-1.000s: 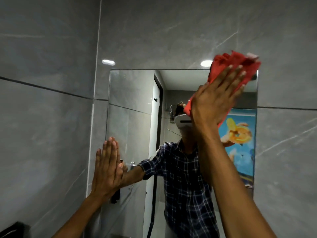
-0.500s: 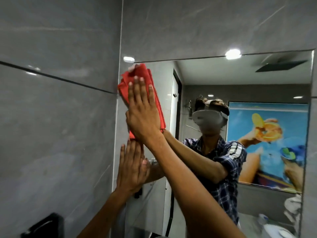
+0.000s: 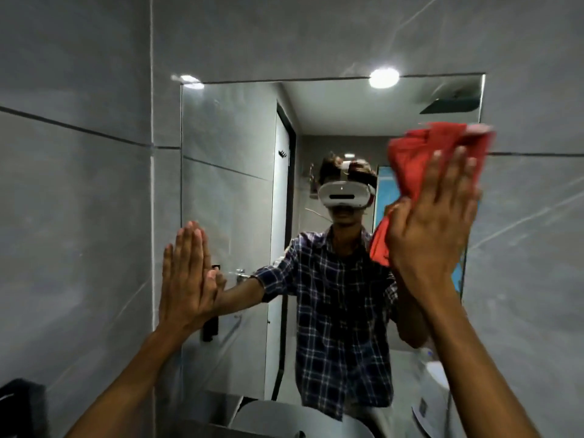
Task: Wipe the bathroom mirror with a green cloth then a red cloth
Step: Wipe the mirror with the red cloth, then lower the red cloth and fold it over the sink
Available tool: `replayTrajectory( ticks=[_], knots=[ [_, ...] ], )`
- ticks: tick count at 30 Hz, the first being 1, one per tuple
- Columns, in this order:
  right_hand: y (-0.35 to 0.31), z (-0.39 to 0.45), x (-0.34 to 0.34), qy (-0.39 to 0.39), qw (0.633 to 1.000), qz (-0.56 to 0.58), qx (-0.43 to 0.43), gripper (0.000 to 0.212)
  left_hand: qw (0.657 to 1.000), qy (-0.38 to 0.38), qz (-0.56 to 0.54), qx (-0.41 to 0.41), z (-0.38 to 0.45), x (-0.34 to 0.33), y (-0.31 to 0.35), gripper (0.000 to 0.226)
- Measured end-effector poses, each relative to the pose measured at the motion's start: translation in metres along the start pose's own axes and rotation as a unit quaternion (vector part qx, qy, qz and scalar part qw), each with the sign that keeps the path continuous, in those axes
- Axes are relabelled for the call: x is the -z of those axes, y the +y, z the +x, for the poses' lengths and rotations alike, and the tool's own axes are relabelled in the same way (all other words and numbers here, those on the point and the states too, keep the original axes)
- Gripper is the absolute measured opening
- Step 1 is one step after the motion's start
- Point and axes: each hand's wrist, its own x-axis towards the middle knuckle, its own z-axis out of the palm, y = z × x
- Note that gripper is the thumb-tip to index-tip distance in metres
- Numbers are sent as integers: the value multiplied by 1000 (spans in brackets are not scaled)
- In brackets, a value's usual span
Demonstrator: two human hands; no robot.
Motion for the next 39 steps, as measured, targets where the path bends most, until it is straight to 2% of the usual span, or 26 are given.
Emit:
replayTrajectory(
  ticks=[3, 5, 6, 9, 12, 16, 18, 20, 21, 22, 23, 24, 25, 26, 27, 28, 29, 30, 31, 33, 35, 36, 38, 39],
  knots=[
    [-28, 7, -7, 50, 982, -1, -181, 73, 1000, 8, -4, -3, -2, -2, 3, 74],
    [-63, 9, -16, 63, 972, 9, -227, 71, 1000, 18, -1, -11, 1, -2, 1, 74],
    [-80, 7, -20, 66, 974, 12, -218, 71, 1000, 20, -1, -11, 2, -3, 1, 74],
    [-133, -16, -35, 45, 994, 40, -96, 75, 1000, 16, -8, -9, 1, -6, -3, 73],
    [-184, -53, -41, -43, 991, 96, 77, 78, 1000, 14, -7, -11, 1, -4, -4, 72],
    [-215, -88, -43, -125, 943, 101, 292, 65, 1000, 6, -7, 9, 3, 3, 8, 66],
    [-209, -87, -37, -171, 915, 92, 353, 64, 995, 7, -77, 65, -5, 11, 22, 61],
    [-196, -87, -29, -231, 876, 92, 412, 66, 968, 6, -196, 159, -19, 20, 45, 58],
    [-190, -89, -24, -262, 857, 107, 431, 66, 937, -6, -267, 225, -26, 24, 61, 58],
    [-180, -97, -13, -291, 843, 143, 430, 65, 888, -15, -353, 296, -33, 35, 86, 57],
    [-172, -106, 0, -321, 832, 193, 409, 62, 824, 2, -449, 347, -39, 47, 109, 55],
    [-163, -121, 14, -343, 824, 246, 377, 59, 774, 38, -511, 372, -49, 58, 130, 52],
    [-153, -136, 26, -362, 817, 287, 347, 57, 741, 45, -545, 390, -60, 68, 148, 54],
    [-134, -156, 41, -376, 811, 313, 322, 55, 723, 6, -552, 415, -76, 77, 171, 71],
    [-120, -177, 56, -381, 810, 323, 308, 54, 688, -22, -562, 458, -90, 84, 189, 98],
    [-105, -198, 71, -386, 810, 331, 294, 53, 651, -36, -568, 502, -112, 84, 198, 110],
    [-86, -217, 88, -399, 808, 339, 271, 53, 599, -45, -607, 521, -135, 85, 214, 94],
    [-58, -238, 105, -414, 806, 346, 244, 53, 534, -39, -641, 549, -163, 78, 233, 64],
    [-35, -255, 120, -430, 802, 354, 215, 52, 487, -41, -655, 576, -185, 78, 250, 43],
    [26, -295, 158, -489, 783, 371, 103, 51, 409, -81, -652, 633, -240, 78, 295, 39],
    [91, -339, 199, -552, 735, 385, -81, 53, 355, -127, -636, 673, -296, 72, 340, 42],
    [121, -360, 216, -576, 696, 386, -187, 57, 337, -152, -627, 686, -318, 70, 360, 41],
    [195, -405, 246, -609, 591, 364, -383, 57, 301, -227, -569, 731, -373, 52, 408, 42],
    [230, -426, 257, -622, 534, 339, -461, 48, 287, -262, -542, 745, -396, 44, 432, 46]
  ],
)
